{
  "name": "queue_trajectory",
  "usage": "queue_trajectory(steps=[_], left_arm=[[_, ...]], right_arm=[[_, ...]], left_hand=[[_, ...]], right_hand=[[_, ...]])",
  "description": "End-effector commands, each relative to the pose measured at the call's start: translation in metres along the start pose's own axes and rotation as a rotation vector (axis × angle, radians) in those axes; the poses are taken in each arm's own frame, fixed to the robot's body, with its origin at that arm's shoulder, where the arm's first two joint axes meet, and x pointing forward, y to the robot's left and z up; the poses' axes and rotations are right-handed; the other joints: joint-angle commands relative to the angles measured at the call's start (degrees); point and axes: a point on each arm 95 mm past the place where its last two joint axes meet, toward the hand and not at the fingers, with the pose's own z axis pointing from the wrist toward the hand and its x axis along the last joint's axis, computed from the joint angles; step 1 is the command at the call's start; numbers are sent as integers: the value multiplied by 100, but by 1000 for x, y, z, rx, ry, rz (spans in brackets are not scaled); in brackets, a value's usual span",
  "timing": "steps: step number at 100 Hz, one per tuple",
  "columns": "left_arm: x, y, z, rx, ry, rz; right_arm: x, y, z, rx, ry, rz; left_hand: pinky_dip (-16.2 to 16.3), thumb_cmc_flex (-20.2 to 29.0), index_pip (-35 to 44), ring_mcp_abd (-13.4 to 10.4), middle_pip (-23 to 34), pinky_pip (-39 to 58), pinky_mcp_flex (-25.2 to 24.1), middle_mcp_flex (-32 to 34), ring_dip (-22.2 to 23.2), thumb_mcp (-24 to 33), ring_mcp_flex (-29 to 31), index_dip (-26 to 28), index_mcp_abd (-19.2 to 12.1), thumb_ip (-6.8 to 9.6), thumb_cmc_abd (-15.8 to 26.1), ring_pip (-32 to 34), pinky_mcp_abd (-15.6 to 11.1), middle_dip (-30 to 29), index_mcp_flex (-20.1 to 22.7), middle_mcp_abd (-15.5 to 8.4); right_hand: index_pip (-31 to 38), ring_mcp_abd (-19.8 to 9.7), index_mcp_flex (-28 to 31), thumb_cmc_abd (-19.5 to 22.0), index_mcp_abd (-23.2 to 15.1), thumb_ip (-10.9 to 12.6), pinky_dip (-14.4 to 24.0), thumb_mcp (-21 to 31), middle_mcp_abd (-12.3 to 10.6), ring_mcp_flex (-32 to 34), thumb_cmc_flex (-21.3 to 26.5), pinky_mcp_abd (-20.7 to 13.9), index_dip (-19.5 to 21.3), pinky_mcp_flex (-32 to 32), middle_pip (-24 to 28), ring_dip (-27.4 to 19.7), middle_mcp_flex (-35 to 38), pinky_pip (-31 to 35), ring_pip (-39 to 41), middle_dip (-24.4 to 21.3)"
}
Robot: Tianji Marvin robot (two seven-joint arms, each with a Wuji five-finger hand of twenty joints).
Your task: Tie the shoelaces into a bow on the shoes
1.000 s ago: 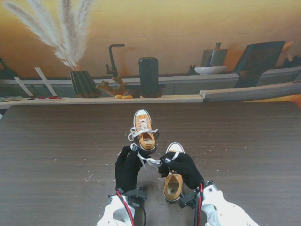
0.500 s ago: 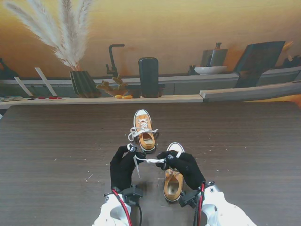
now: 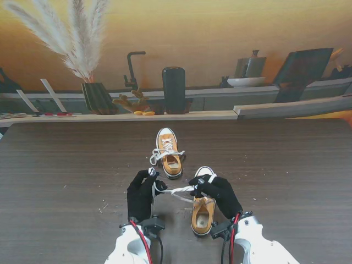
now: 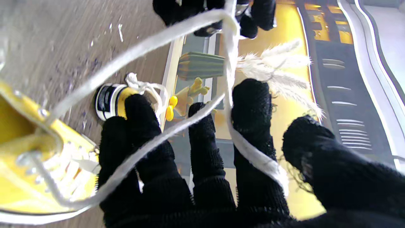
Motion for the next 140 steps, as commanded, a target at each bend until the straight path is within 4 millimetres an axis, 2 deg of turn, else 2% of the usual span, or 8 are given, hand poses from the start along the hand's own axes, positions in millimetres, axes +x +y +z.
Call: queue_trajectory(steps=[1,19,47,79,90,103,121,140], left_arm=[[1,1,0,-24,3,3],[1,-1,0,-35,10,19],[1,-5,0,-54,19,49],[2,-12,0,-45,33,87],[2,-15,0,-45,33,96],[2,-19,0,-43,28,120],[2,-25,1,-53,17,166],[4,-30,5,-38,0,243]], right_arm=[[0,0,0,-3,2,29],[1,4,-2,-38,15,-24],[2,8,-2,-109,72,-49],[-1,14,-3,-174,111,-244],[-3,16,-2,-205,103,-271],[-5,18,-2,-221,86,-284],[-7,22,-2,-250,74,-289],[-10,30,0,-301,57,-288]], left_hand=[[133,166,-52,46,178,222,5,24,202,-241,-43,102,-77,67,125,140,87,153,-85,-10],[139,361,-71,22,198,144,-86,-14,193,-641,-108,74,-54,184,226,126,60,144,-92,-6],[102,377,-89,-13,214,42,-168,-27,181,-687,-135,62,-50,202,246,95,30,144,-81,-21],[100,371,-90,-49,297,26,-189,-53,202,-748,-149,64,-95,207,290,131,7,169,-97,-46],[104,387,-85,-42,320,29,-206,-60,208,-757,-155,65,-82,212,291,140,14,174,-94,-39],[115,399,-95,-30,343,45,-207,-75,217,-775,-162,57,-75,216,306,155,29,178,-104,-46],[238,392,-126,42,407,304,25,-29,276,-914,-34,43,-66,223,403,313,82,191,-95,-89],[694,495,-138,231,788,1103,863,53,542,-1232,332,40,-5,288,566,1119,138,466,-110,-101]], right_hand=[[22,214,272,152,-256,225,560,-55,-177,524,-257,-410,251,56,1053,-6,-334,795,118,705],[270,212,430,194,-65,222,1539,3,-389,1196,-319,-690,427,10,2273,-1822,-93,1932,154,2178],[375,-243,670,138,411,230,-206,135,-1269,-312,-77,-953,572,-959,-136,-1931,905,-696,-763,109],[495,148,714,181,408,219,764,194,-599,1296,-292,-444,690,150,1348,-1498,1657,1173,326,1063],[750,32,871,-142,408,211,1551,404,-186,1540,-376,-175,793,1234,1782,241,2121,2266,2352,1632],[752,-1136,1197,-671,311,209,1564,544,-68,1561,-294,-221,949,3069,1925,5674,2599,3508,4378,1891],[1270,-2527,1343,-896,625,226,1357,713,208,1766,-203,-706,1185,4683,2357,6424,3124,5010,6729,2158],[2000,-2722,1442,-1300,858,504,1629,831,293,1838,115,-942,970,4736,2282,6072,3704,5475,7292,2201]])
